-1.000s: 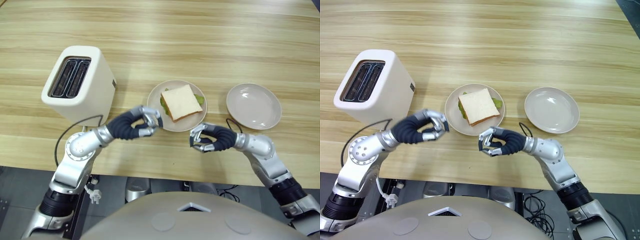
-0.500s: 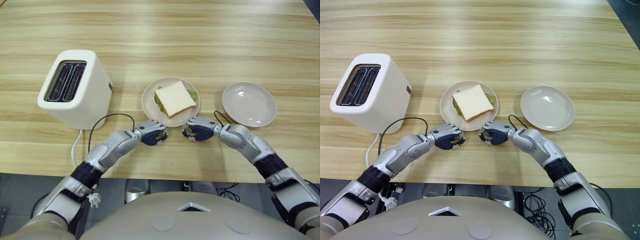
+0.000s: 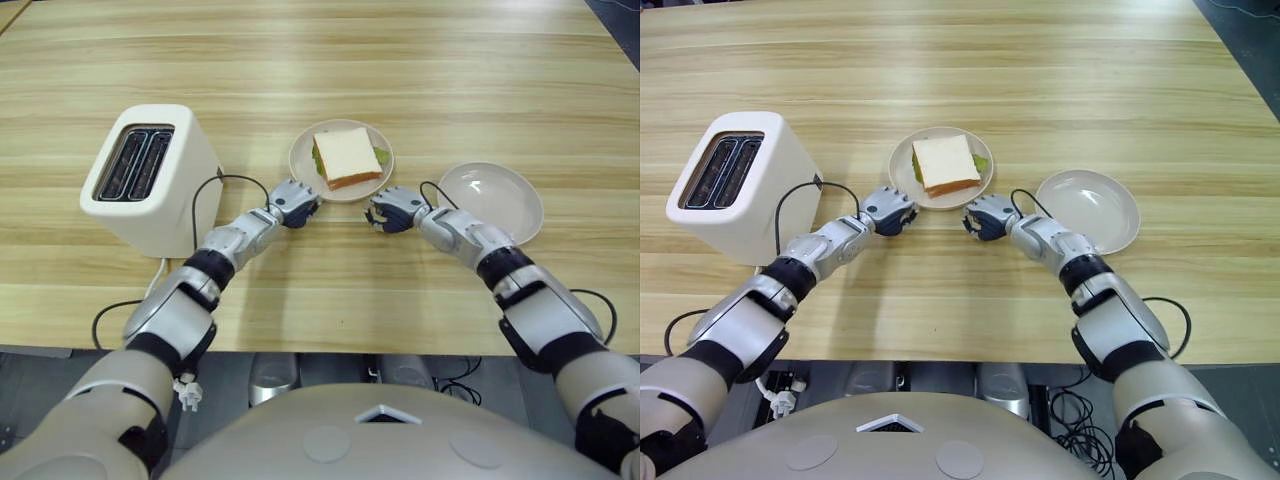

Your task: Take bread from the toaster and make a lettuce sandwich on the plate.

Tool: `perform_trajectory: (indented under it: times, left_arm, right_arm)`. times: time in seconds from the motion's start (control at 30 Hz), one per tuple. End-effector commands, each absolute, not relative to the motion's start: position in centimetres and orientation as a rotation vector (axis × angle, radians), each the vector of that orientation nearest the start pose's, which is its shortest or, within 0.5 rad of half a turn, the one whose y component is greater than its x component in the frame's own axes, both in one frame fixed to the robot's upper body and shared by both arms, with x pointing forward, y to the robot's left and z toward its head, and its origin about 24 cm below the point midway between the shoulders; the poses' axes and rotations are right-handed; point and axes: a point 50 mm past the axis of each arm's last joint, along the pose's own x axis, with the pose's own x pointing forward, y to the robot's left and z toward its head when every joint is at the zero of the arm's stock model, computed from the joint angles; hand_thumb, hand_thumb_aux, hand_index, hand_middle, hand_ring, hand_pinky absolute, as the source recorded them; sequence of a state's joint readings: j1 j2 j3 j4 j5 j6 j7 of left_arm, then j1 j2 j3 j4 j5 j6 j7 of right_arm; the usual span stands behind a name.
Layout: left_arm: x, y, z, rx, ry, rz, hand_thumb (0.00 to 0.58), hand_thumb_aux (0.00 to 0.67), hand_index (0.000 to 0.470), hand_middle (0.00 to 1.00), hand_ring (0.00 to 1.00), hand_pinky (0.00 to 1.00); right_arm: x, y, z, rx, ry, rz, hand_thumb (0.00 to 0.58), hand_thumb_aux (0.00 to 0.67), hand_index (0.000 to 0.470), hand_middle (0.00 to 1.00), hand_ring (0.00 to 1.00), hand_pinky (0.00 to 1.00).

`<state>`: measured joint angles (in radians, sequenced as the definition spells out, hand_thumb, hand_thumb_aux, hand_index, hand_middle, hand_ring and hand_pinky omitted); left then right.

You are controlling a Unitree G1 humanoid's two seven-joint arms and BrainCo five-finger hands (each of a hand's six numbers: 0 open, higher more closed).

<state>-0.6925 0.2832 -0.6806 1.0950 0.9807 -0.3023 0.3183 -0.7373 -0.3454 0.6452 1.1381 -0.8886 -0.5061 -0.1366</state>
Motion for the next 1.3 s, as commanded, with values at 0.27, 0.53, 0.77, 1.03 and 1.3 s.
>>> perform_trajectory:
  times: [0.27, 0.53, 0.77, 1.03, 1.3]
  left_arm:
    - [32.6, 10.9, -2.0, 1.505, -0.119, -0.584, 0.580, 0.670, 0.460, 1.00, 1.00, 1.00]
    - [33.9, 12.3, 3.0, 1.149, -0.409, -0.336, 0.549, 0.515, 0.354, 1.00, 1.00, 1.00]
    - [29.6, 14.1, 8.7, 0.432, -0.608, -0.175, 0.000, 0.000, 0.000, 0.00, 0.00, 0.00]
    - [26.3, 15.4, 11.0, 0.035, -0.578, -0.107, 0.000, 0.000, 0.000, 0.00, 0.00, 0.00]
    - [26.4, 15.2, 10.9, -0.078, -0.544, -0.107, 0.000, 0.000, 0.000, 0.00, 0.00, 0.00]
  right_arm:
    - [33.8, -14.7, -0.8, -1.499, 0.061, 0.702, 0.580, 0.670, 0.460, 1.00, 1.00, 1.00]
    - [32.0, -14.7, 0.4, -1.174, -0.181, 0.738, 0.441, 0.342, 0.235, 0.36, 0.36, 0.36]
    - [30.0, -16.0, 6.1, -0.619, -0.550, 0.492, 0.000, 0.000, 0.000, 0.00, 0.00, 0.00]
    - [28.8, -14.6, 8.9, -0.241, -0.694, 0.330, 0.000, 0.000, 0.000, 0.00, 0.00, 0.00]
    - [28.6, -14.0, 8.8, -0.124, -0.720, 0.246, 0.000, 0.000, 0.000, 0.00, 0.00, 0.00]
